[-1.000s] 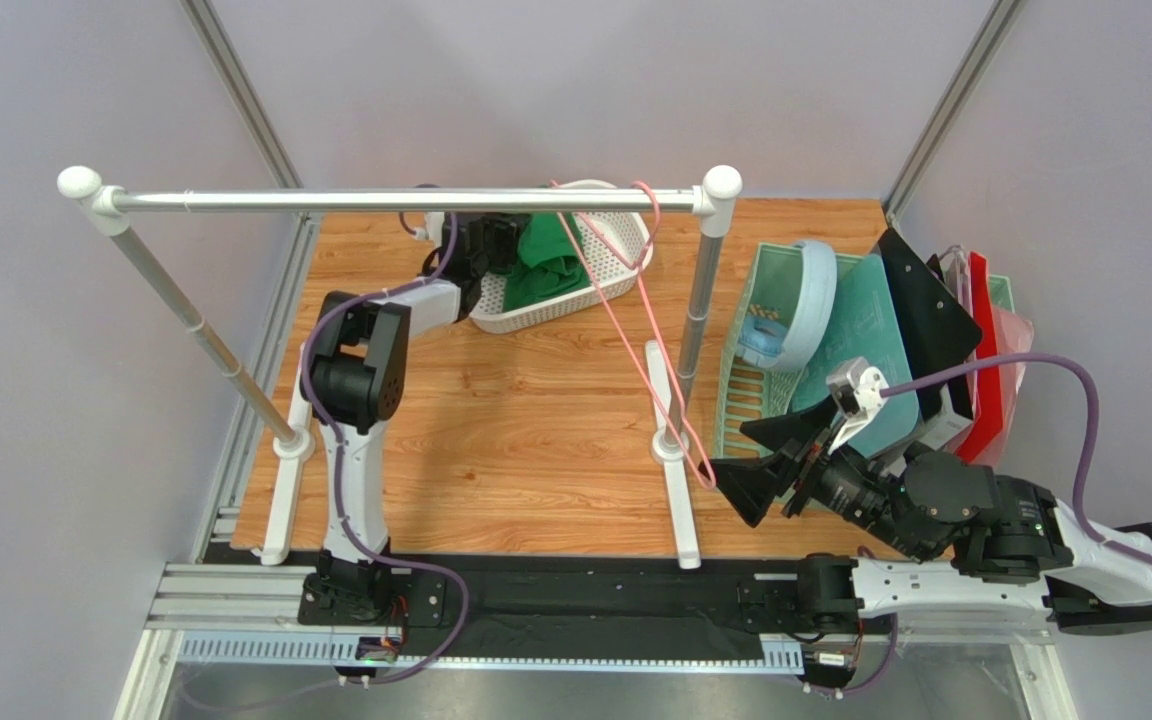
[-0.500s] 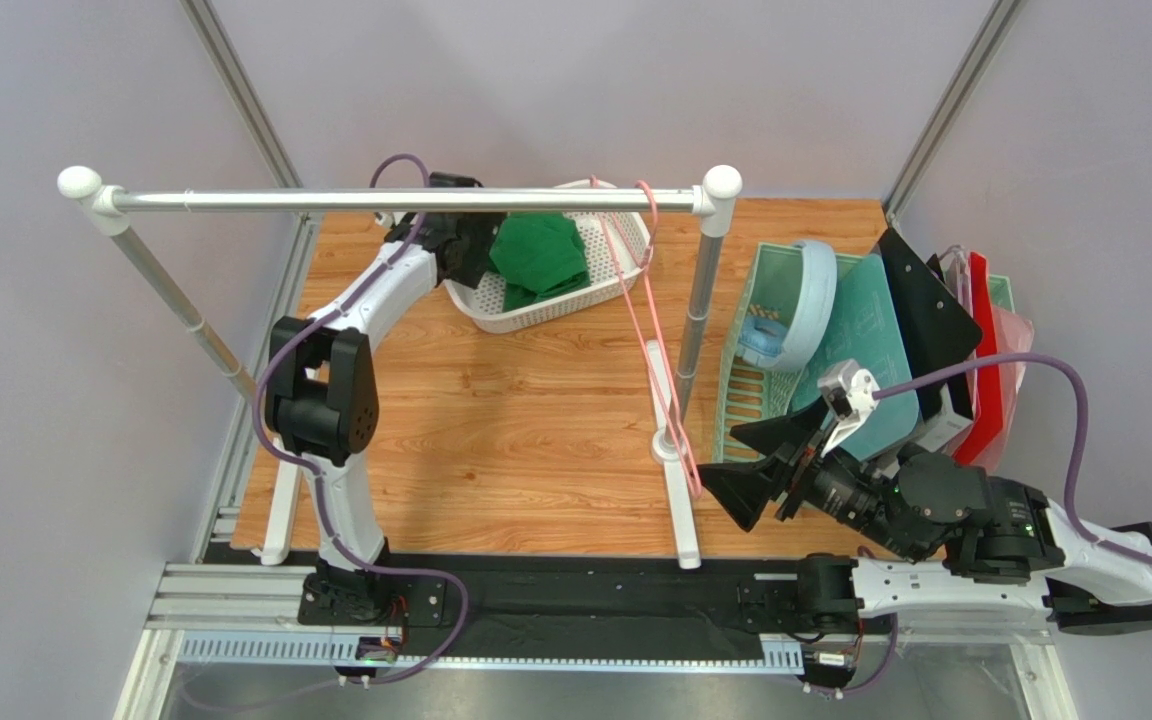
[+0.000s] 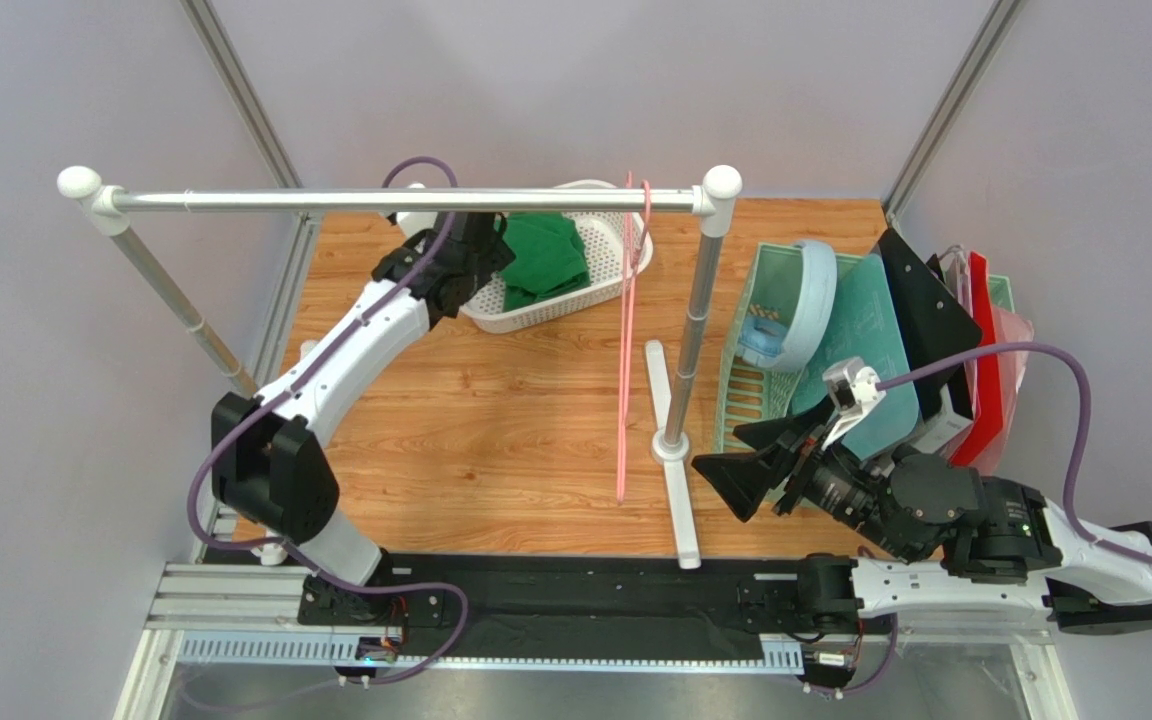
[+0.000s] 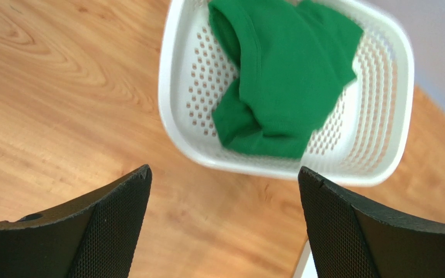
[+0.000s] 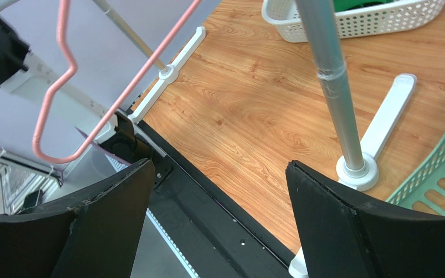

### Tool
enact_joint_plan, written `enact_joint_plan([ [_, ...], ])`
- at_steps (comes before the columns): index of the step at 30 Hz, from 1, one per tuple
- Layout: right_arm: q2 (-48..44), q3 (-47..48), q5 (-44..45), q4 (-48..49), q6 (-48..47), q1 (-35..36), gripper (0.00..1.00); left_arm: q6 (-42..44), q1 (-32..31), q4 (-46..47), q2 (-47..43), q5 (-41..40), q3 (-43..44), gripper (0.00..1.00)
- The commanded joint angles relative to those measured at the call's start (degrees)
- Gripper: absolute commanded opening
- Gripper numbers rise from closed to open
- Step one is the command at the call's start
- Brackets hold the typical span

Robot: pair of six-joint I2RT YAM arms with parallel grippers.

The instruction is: Remove the tank top from the hanger

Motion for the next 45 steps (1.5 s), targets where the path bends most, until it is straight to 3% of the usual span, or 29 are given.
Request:
enact_joint_plan([
  [1, -1.79, -0.17, 6.31, -4.93, 9.4, 0.18, 0.9, 13.46, -9.67, -1.71, -6.39, -3.78, -6.45, 0.99],
  [5, -4.42, -1.22, 11.57, -10.22, 17.32, 0.18, 0.9, 14.97, -16.11, 3.0, -17.45, 3.24, -19.09, 0.99],
  [6, -5.82, -1.75, 12.2, -11.36, 19.08, 0.27, 0.91, 14.97, -17.16, 4.6, -23.74, 6.3, -25.74, 0.99],
  [8, -7.68, -4.03, 12.56, -10.93, 21.02, 0.27, 0.91, 14.1, -18.67, 10.13, -34.45, 10.44, -32.54, 0.99],
  [12, -12.33, -9.91, 12.3, -6.38, 22.17, 0.27, 0.91, 12.16, -18.75, 22.34, -53.39, 26.84, -52.55, 0.99],
  [14, -15.58, -15.16, 10.9, -2.42, 20.34, 0.27, 0.92, 10.32, -18.75, 27.02, -62.33, 29.96, -57.25, 0.99],
  [17, -19.8, -24.12, 7.13, 9.95, 13.16, 0.27, 1.0, 11.28, -18.67, 28.52, -70.96, 38.48, -62.97, 0.99],
  [24, -22.45, -46.01, 0.87, 47.01, 0.92, 0.18, 1.0, 9.18, -18.67, 36.5, -86.98, 45.96, -73.51, 0.99],
  [29, -22.71, -54.82, 1.21, 56.83, -0.6, 0.1, 1.0, 6.8, -18.67, 40.39, -99.36, 49.65, -80.81, 0.99],
  [33, -23.94, -58.17, 2.89, 57.19, 0.72, 0.1, 1.0, 6.71, -18.67, 44.07, -96.23, 53.17, -82.4, 0.99],
  [36, -25.25, -58.26, 6.66, 51.33, 4.49, 0.01, 1.0, 5.4, -18.67, 47.4, -96.49, 53.88, -85.29, 0.99],
  [45, -24.47, -57.91, 16.86, 34.7, 18.47, 0.01, 1.0, 5.83, -18.75, 40.83, -98.51, 54.76, -85.57, 0.99],
])
